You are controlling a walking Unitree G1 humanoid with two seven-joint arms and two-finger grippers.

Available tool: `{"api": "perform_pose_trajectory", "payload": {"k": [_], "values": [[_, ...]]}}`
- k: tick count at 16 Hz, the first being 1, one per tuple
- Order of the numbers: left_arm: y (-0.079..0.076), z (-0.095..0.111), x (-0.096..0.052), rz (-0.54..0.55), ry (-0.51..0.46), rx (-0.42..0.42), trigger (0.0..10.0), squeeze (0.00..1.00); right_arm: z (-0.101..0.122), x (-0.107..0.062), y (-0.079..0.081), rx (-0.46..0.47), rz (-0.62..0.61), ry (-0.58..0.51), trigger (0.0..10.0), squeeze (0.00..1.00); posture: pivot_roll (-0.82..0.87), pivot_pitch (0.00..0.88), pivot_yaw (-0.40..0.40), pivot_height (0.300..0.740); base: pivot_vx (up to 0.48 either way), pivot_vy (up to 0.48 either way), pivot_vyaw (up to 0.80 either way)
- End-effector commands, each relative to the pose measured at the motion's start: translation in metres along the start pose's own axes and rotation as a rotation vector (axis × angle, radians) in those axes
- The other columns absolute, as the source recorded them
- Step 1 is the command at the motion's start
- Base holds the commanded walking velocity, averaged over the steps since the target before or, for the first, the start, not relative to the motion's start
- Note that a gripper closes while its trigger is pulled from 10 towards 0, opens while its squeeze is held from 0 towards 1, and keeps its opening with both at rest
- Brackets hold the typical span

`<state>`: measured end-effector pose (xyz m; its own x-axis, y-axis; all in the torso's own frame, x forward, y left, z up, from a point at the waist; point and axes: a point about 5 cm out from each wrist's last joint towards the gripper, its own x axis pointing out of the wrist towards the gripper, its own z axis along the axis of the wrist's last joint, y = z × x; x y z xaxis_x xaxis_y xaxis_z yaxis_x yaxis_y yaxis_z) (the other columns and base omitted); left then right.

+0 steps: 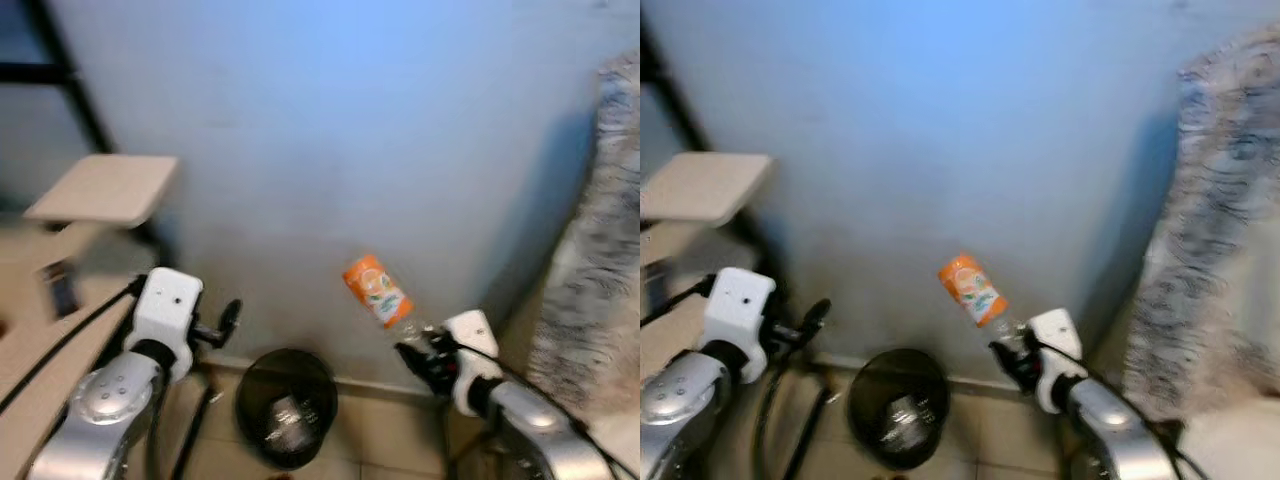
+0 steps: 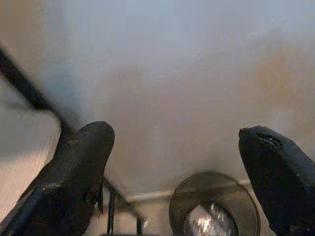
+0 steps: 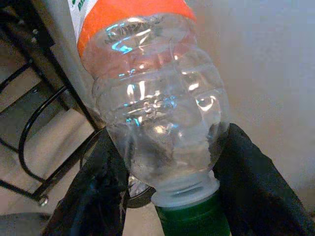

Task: Clean up the room

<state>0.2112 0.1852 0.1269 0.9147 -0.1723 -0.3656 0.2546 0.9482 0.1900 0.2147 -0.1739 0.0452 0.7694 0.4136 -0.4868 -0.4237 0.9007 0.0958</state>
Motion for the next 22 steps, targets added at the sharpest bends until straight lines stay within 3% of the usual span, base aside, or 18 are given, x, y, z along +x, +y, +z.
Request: {"api": "perform_pose_trajectory", "payload": {"k": [1, 14, 16, 17, 19, 21, 22], "values": [[0.003, 0.002, -0.001, 0.005, -0.008, 0.014, 10.0, 0.00, 0.001, 0.002, 0.003, 0.000, 0.006, -0.007, 10.0, 0.00, -0.10, 0.000, 0.000, 0.740, 0.000, 0.000, 0.80], [0.003, 0.002, -0.001, 0.005, -0.008, 0.014, 10.0, 0.00, 0.001, 0.002, 0.003, 0.000, 0.006, -0.007, 10.0, 0.00, -0.10, 0.000, 0.000, 0.740, 0.000, 0.000, 0.80], [-0.020, -0.007, 0.010, -0.363, -0.026, -0.013, 10.0, 0.00, -0.004, 0.053, 0.026, -0.156, 0.075, 0.197, 10.0, 0.00, -0.02, 0.000, -0.053, 0.740, 0.000, 0.000, 0.00], [-0.023, -0.008, 0.012, -0.420, -0.022, -0.001, 10.0, 0.00, -0.004, 0.059, 0.028, -0.184, 0.070, 0.227, 10.0, 0.00, -0.02, 0.000, -0.055, 0.740, 0.000, 0.000, 0.00], [-0.026, -0.008, 0.019, -0.471, -0.012, 0.052, 10.0, 0.00, 0.000, 0.071, 0.025, -0.185, 0.038, 0.238, 10.0, 0.00, -0.02, 0.000, -0.055, 0.740, 0.000, 0.000, 0.00], [-0.022, -0.004, 0.025, -0.415, -0.027, 0.074, 10.0, 0.00, 0.009, 0.076, 0.025, -0.167, 0.041, 0.198, 10.0, 0.00, -0.01, 0.000, -0.059, 0.740, 0.000, 0.000, 0.00], [-0.017, -0.001, 0.028, -0.352, -0.057, 0.027, 10.0, 0.00, 0.016, 0.078, 0.026, -0.140, 0.053, 0.161, 10.0, 0.00, -0.01, 0.000, -0.058, 0.740, 0.000, 0.000, 0.00]]}}
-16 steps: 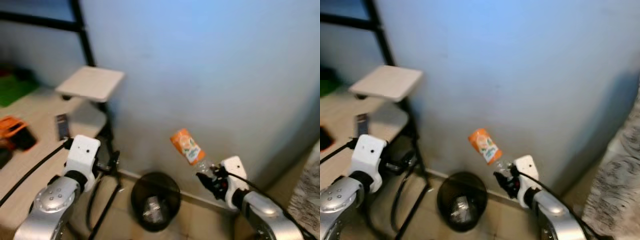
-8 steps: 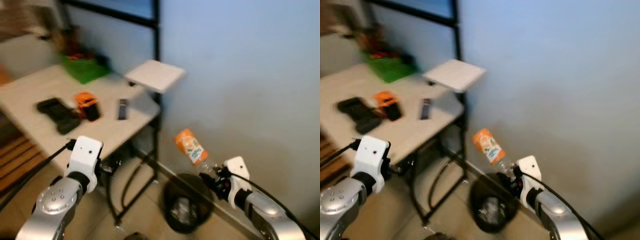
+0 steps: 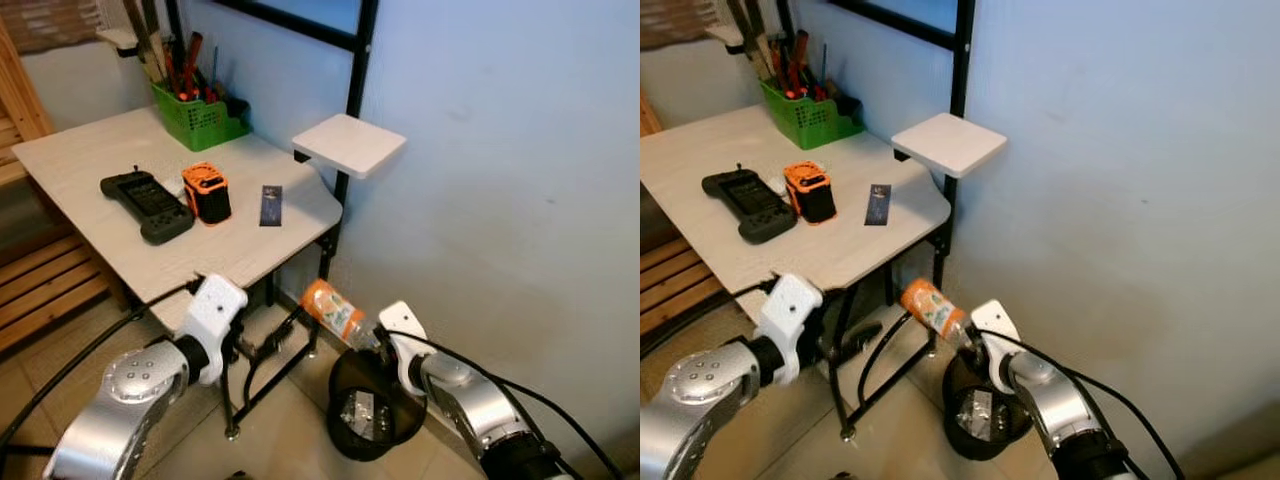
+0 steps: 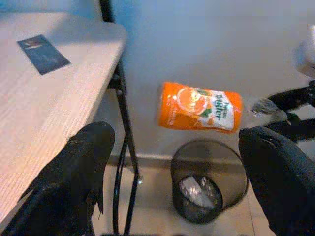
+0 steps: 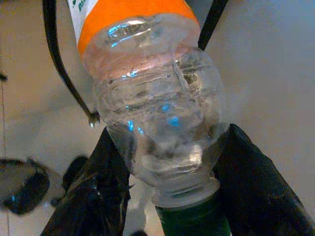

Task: Clean up the room

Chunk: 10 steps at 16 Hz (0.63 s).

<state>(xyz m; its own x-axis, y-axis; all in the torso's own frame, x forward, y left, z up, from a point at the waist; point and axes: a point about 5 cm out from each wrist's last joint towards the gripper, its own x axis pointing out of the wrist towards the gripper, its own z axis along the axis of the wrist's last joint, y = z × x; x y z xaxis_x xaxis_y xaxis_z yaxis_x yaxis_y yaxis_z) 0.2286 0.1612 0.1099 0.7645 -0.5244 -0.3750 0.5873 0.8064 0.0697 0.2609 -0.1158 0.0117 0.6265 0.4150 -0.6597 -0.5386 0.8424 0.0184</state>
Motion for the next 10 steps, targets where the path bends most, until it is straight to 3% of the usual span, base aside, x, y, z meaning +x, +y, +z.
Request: {"api": "perform_pose_trajectory", "payload": {"k": [1, 4, 6, 10], "values": [[0.005, 0.002, 0.002, 0.009, -0.029, -0.012, 10.0, 0.00, 0.014, 0.002, -0.006, -0.006, -0.016, -0.041, 10.0, 0.00, -0.01, 0.000, -0.061, 0.740, 0.000, 0.000, 0.00], [-0.003, 0.001, 0.004, -0.105, -0.022, 0.025, 10.0, 0.00, 0.009, 0.011, -0.011, -0.071, -0.067, 0.037, 10.0, 0.00, -0.02, 0.000, -0.058, 0.740, 0.000, 0.000, 0.00], [-0.003, 0.003, 0.004, -0.177, -0.010, 0.057, 10.0, 0.00, 0.005, 0.015, -0.025, -0.124, -0.183, 0.111, 10.0, 0.00, -0.02, 0.000, -0.060, 0.740, 0.000, 0.000, 0.00], [-0.006, -0.002, 0.003, -0.333, 0.049, 0.107, 10.0, 0.00, -0.008, 0.017, -0.043, -0.205, -0.297, 0.225, 10.0, 0.00, -0.02, 0.000, -0.061, 0.740, 0.000, 0.000, 0.00]]}}
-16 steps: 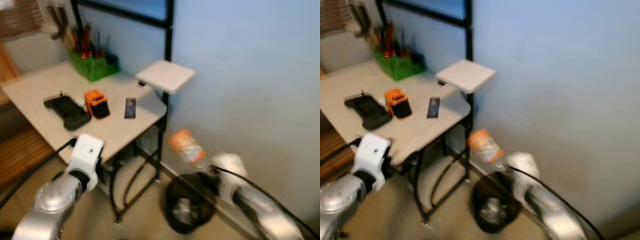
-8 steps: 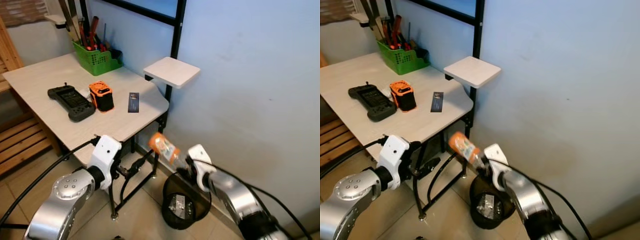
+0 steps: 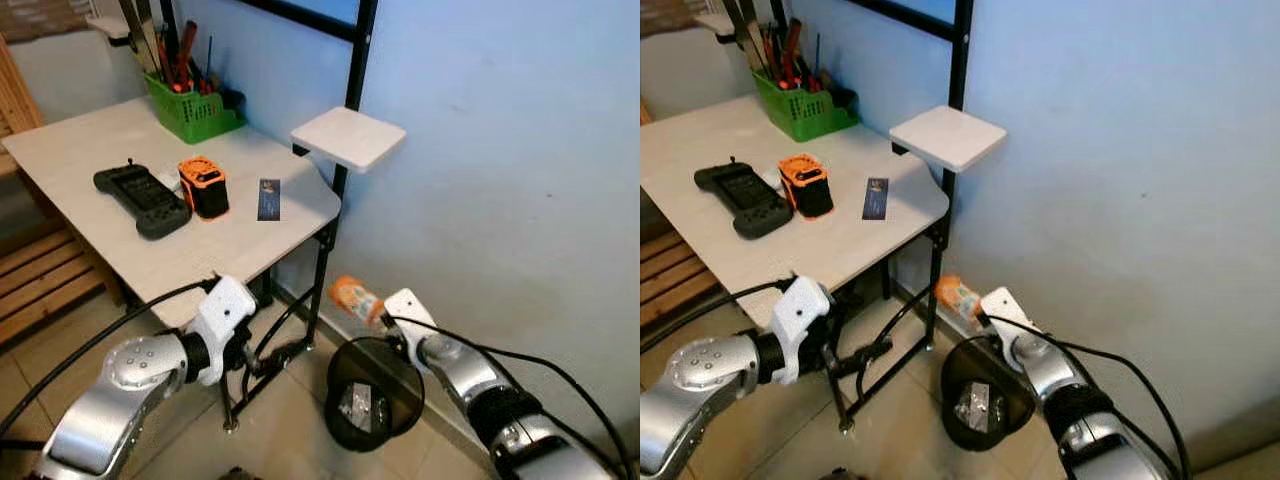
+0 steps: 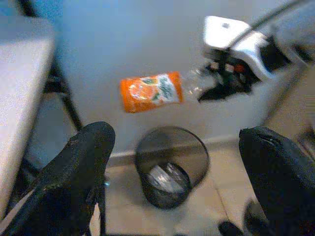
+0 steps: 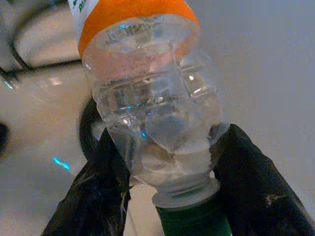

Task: Clean up the room

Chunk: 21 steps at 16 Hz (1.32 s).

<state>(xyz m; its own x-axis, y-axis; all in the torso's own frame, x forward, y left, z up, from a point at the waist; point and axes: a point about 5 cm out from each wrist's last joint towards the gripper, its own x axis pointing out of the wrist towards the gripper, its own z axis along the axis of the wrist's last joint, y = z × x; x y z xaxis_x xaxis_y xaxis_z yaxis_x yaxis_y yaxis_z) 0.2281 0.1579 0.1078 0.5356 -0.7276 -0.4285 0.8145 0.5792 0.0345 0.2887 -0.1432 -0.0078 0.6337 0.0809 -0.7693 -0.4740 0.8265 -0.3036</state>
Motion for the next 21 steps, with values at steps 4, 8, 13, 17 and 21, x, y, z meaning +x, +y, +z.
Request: {"api": "perform_pose_trajectory", "payload": {"k": [4, 8, 13, 17, 21], "values": [[-0.003, -0.005, -0.002, -0.121, 0.063, 0.050, 10.0, 0.00, -0.009, 0.001, -0.028, -0.059, -0.153, 0.072, 10.0, 0.00, -0.02, 0.000, -0.060, 0.740, 0.000, 0.000, 0.00], [-0.002, -0.009, -0.007, -0.157, 0.096, 0.060, 10.0, 0.00, -0.006, 0.001, -0.036, -0.054, -0.189, 0.074, 10.0, 0.00, -0.02, 0.000, -0.059, 0.740, 0.000, 0.000, 0.00], [-0.001, -0.012, -0.012, -0.156, 0.109, 0.060, 10.0, 0.00, -0.005, 0.003, -0.033, -0.049, -0.178, 0.076, 10.0, 1.00, -0.02, 0.000, -0.072, 0.740, 0.000, 0.000, 0.00], [0.001, -0.013, -0.014, -0.140, 0.108, 0.057, 10.0, 0.00, -0.001, 0.006, -0.015, 0.048, -0.078, 0.036, 10.0, 1.00, -0.01, 0.000, -0.081, 0.740, 0.000, 0.000, 0.00], [0.002, -0.013, -0.014, -0.131, 0.105, 0.053, 10.0, 0.00, 0.003, 0.008, 0.000, 0.088, -0.008, 0.007, 10.0, 1.00, -0.01, 0.000, -0.083, 0.740, 0.000, 0.000, 0.00]]}}
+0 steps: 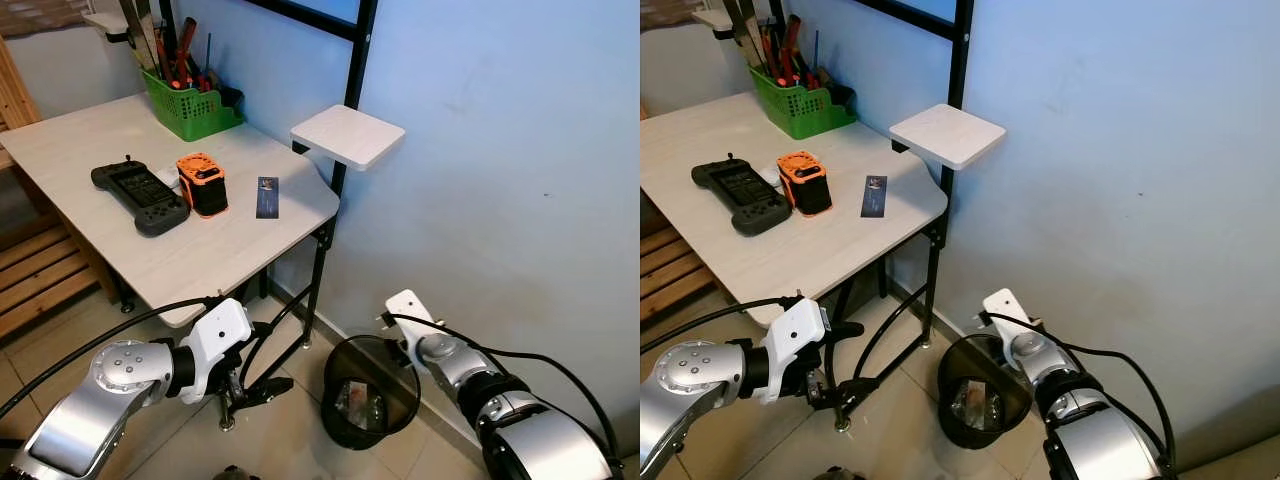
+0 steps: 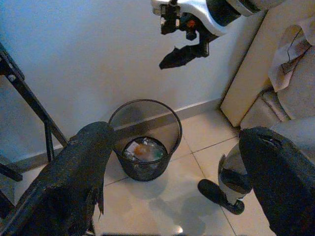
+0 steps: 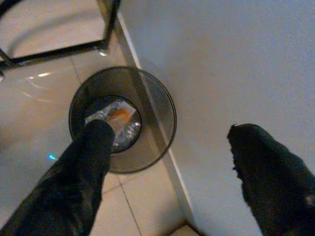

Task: Clean up the room

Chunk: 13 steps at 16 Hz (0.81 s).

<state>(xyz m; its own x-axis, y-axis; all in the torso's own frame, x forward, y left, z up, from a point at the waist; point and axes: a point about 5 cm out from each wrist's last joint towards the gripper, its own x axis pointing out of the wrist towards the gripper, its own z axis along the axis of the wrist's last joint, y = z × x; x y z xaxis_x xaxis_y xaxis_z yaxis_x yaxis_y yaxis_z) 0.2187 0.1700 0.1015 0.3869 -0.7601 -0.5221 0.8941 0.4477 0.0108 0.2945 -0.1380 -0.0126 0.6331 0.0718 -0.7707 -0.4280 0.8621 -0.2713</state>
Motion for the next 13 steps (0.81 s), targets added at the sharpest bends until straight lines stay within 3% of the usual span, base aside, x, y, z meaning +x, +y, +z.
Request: {"api": "perform_pose_trajectory", "payload": {"k": [1, 4, 6, 8, 9, 10, 11, 12, 13], "values": [[0.002, -0.001, -0.003, 0.017, 0.003, -0.001, 10.0, 0.00, 0.000, 0.000, -0.002, 0.019, 0.005, -0.004, 10.0, 1.00, -0.01, 0.000, -0.083, 0.740, 0.000, 0.000, 0.00], [-0.003, 0.002, 0.000, 0.051, -0.041, -0.040, 10.0, 0.00, -0.003, -0.002, -0.006, 0.126, 0.035, -0.068, 10.0, 1.00, -0.02, 0.000, -0.075, 0.740, 0.000, 0.000, 0.00], [-0.006, 0.005, 0.003, 0.109, -0.085, -0.094, 10.0, 0.00, -0.005, -0.009, -0.009, 0.215, 0.079, -0.169, 10.0, 1.00, -0.03, 0.000, -0.064, 0.740, 0.000, 0.000, 0.00], [-0.010, 0.011, 0.002, 0.168, -0.142, -0.116, 10.0, 0.00, -0.015, -0.032, -0.017, 0.244, 0.047, -0.250, 10.0, 1.00, -0.05, 0.000, -0.055, 0.740, 0.000, 0.000, -0.39], [-0.010, 0.014, 0.000, 0.244, -0.170, -0.140, 10.0, 0.00, -0.022, -0.048, -0.021, 0.263, 0.012, -0.274, 10.0, 1.00, -0.06, 0.000, -0.048, 0.740, 0.000, 0.000, -0.77], [-0.008, 0.014, -0.001, 0.282, -0.179, -0.147, 10.0, 0.00, -0.025, -0.054, -0.022, 0.275, 0.000, -0.283, 10.0, 1.00, -0.06, 0.000, -0.046, 0.740, 0.000, 0.000, -0.77], [-0.004, 0.016, -0.005, 0.404, -0.207, -0.158, 10.0, 0.00, -0.031, -0.067, -0.023, 0.308, -0.041, -0.288, 10.0, 1.00, -0.07, 0.000, -0.039, 0.740, 0.000, 0.000, -0.77], [0.002, 0.013, -0.012, 0.549, -0.182, -0.173, 10.0, 0.00, -0.034, -0.077, -0.023, 0.350, -0.073, -0.302, 10.0, 1.00, -0.08, 0.000, -0.036, 0.740, 0.000, 0.000, -0.77], [0.003, 0.011, -0.014, 0.589, -0.162, -0.179, 10.0, 0.00, -0.035, -0.080, -0.023, 0.365, -0.081, -0.306, 10.0, 1.00, -0.08, 0.000, -0.034, 0.740, 0.000, 0.000, -0.77]]}}
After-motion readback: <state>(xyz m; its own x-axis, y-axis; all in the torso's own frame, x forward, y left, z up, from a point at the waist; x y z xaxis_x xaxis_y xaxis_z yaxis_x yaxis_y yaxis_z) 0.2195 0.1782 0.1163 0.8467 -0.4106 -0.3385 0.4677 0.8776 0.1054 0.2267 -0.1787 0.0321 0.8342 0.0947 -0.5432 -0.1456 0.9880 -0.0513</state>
